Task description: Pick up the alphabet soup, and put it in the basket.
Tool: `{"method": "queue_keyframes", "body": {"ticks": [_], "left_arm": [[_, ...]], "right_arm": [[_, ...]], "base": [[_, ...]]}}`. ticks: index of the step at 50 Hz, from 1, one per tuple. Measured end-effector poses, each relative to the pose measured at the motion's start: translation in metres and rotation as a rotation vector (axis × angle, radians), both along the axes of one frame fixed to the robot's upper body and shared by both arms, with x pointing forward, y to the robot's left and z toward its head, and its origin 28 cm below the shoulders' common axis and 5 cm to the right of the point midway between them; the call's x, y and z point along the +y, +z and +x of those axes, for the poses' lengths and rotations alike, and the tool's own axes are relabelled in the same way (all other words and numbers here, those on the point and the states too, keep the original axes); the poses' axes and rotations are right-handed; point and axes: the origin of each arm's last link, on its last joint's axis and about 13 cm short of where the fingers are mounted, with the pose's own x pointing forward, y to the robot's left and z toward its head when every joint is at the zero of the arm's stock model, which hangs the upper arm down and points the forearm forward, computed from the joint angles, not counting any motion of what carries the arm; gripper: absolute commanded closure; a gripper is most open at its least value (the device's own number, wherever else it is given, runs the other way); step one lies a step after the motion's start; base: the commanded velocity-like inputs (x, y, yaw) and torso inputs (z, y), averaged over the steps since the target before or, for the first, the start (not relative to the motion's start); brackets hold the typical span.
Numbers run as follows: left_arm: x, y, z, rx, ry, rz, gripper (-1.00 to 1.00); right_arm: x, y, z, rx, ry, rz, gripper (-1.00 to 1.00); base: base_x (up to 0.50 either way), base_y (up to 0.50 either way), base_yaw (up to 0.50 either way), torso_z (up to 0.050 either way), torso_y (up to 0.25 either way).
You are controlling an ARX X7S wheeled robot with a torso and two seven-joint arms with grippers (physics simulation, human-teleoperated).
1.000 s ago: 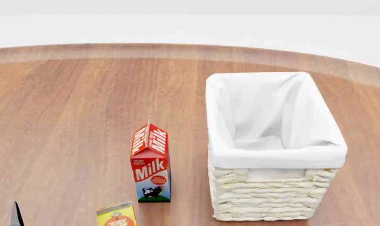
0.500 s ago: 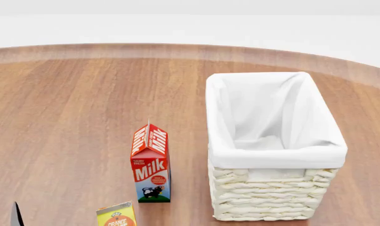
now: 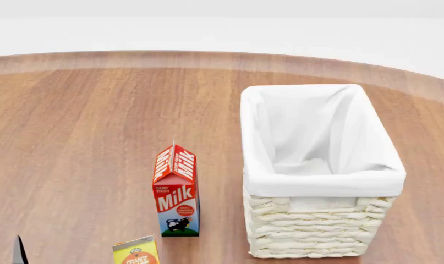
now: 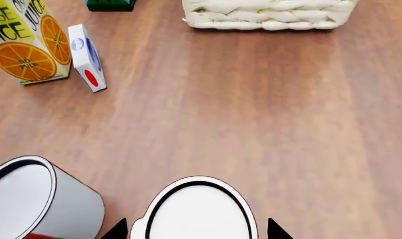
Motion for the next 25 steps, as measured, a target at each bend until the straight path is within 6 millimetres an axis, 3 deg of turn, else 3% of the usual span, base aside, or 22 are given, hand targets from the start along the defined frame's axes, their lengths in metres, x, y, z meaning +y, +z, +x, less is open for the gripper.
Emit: {"method": "queue_keyframes", "body": {"ticks": [25], "left_arm": [[0.0000,0.0017,-0.0018,-0.006,-0.001,-0.001,-1.00]], "right_arm": [[-0.0016,-0.0099,0.0026,0.038,0.003,0.006,-1.00]], "base": [[0.00,0.00,0.00,0.000,0.000]]}}
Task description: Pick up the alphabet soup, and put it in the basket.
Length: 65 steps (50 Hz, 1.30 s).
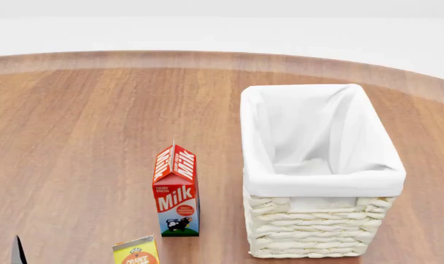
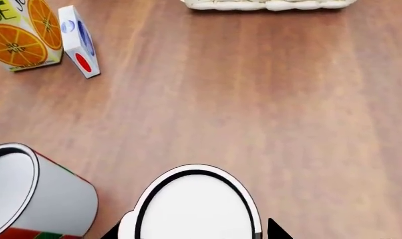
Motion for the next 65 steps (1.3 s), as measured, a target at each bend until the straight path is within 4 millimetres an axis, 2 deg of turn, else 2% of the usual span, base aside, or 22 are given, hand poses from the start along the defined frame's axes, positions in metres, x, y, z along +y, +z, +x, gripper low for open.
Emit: {"method": "queue_keyframes", "body": {"ticks": [4,5,22,37,50,65], "left_arm": [[0.000,0.000,0.000,0.000,0.000,0.000,-1.00],[0.000,0.000,0.000,0.000,-0.001,0.000,-1.00],[0.000,0.000,-0.002,-0.003,-0.002,-0.001,-1.00],[-0.001,0.001,-0.001,-0.008,-0.008,0.000,-1.00],[-0.004,0.003,0.000,-0.012,-0.023,0.004,-1.00],[-0.005,0.004,-0.001,-0.017,-0.033,0.001,-1.00]], "right_arm": [[0.000,-0.001,0.000,0.004,-0.004,-0.001,-1.00],[-0.001,-0.001,0.000,0.005,-0.005,-0.001,1.00],[-0.002,-0.002,-0.001,-0.030,-0.053,-0.012,1.00],[-0.009,0.020,0.004,-0.264,-0.162,-0.030,1.00],[-0.013,0.036,0.027,-0.475,-0.228,-0.104,1.00],[-0.014,0.062,0.061,-0.676,-0.235,-0.065,1.00]], "base": [[0.00,0.00,0.00,0.000,0.000],[0.00,0.00,0.00,0.000,0.000],[0.00,0.00,0.00,0.000,0.000],[0.00,0.00,0.00,0.000,0.001],[0.00,0.00,0.00,0.000,0.000],[0.00,0.00,0.00,0.000,0.001]]}}
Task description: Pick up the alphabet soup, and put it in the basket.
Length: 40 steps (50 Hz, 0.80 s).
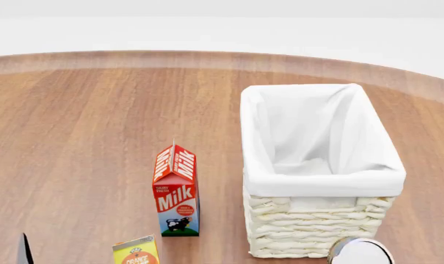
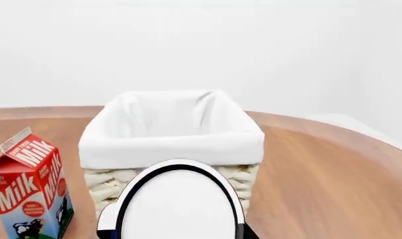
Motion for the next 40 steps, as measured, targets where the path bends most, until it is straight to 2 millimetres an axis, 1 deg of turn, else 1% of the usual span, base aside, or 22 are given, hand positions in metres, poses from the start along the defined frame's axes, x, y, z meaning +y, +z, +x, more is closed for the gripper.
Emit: {"method": "queue_keyframes", "body": {"ticks": [11,21,30,40], "left_arm": [[-0.002,-0.001,0.000,0.001,-0.009,-0.001,-1.00],[-0.003,-0.001,-0.001,-0.001,-0.013,-0.003,-1.00],[-0.003,0.000,-0.001,-0.002,-0.016,-0.003,-1.00],[-0.003,0.000,0.000,-0.001,-0.016,-0.004,-1.00]], "right_arm": [[0.003,0.017,0.022,-0.107,0.046,-0.024,1.00],[0.006,0.031,0.039,-0.130,0.059,0.001,1.00],[0.008,0.045,0.044,-0.161,0.048,0.003,1.00],[0.010,0.061,0.045,-0.210,0.037,0.011,1.00]], "base": [[0.00,0.00,0.00,0.000,0.001],[0.00,0.00,0.00,0.000,0.000],[0.00,0.00,0.00,0.000,0.001],[0.00,0.00,0.00,0.000,0.000]]}}
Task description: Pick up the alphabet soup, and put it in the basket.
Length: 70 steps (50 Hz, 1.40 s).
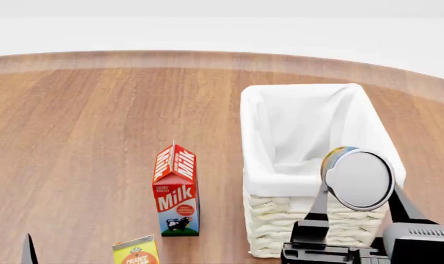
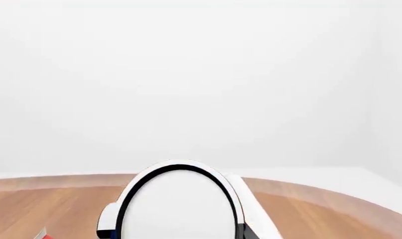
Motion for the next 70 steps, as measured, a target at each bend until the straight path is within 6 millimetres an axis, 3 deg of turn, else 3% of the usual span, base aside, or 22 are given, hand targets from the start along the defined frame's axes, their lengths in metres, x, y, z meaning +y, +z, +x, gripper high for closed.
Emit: {"method": "queue_keyframes", "body": {"ticks": [26,31,45,70], "left_arm": [[0.000,0.000,-0.001,0.003,-0.002,-0.003,-1.00],[0.000,-0.001,0.000,0.006,-0.002,-0.003,-1.00],[-0.001,0.000,0.004,0.011,-0.008,-0.013,-1.00],[-0.003,0.000,0.001,-0.001,-0.017,-0.033,-1.00]], "right_arm": [[0.007,0.007,-0.009,0.037,0.019,0.001,1.00],[0.007,0.011,-0.004,0.034,0.028,0.001,1.00],[0.002,0.034,0.046,0.073,0.070,0.007,1.00],[-0.010,0.082,0.162,0.265,0.038,0.023,1.00]], "base": [[0.00,0.00,0.00,0.001,0.001],[0.00,0.00,0.00,0.000,0.000],[0.00,0.00,0.00,0.000,0.001],[0.00,0.00,0.00,0.000,0.001]]}}
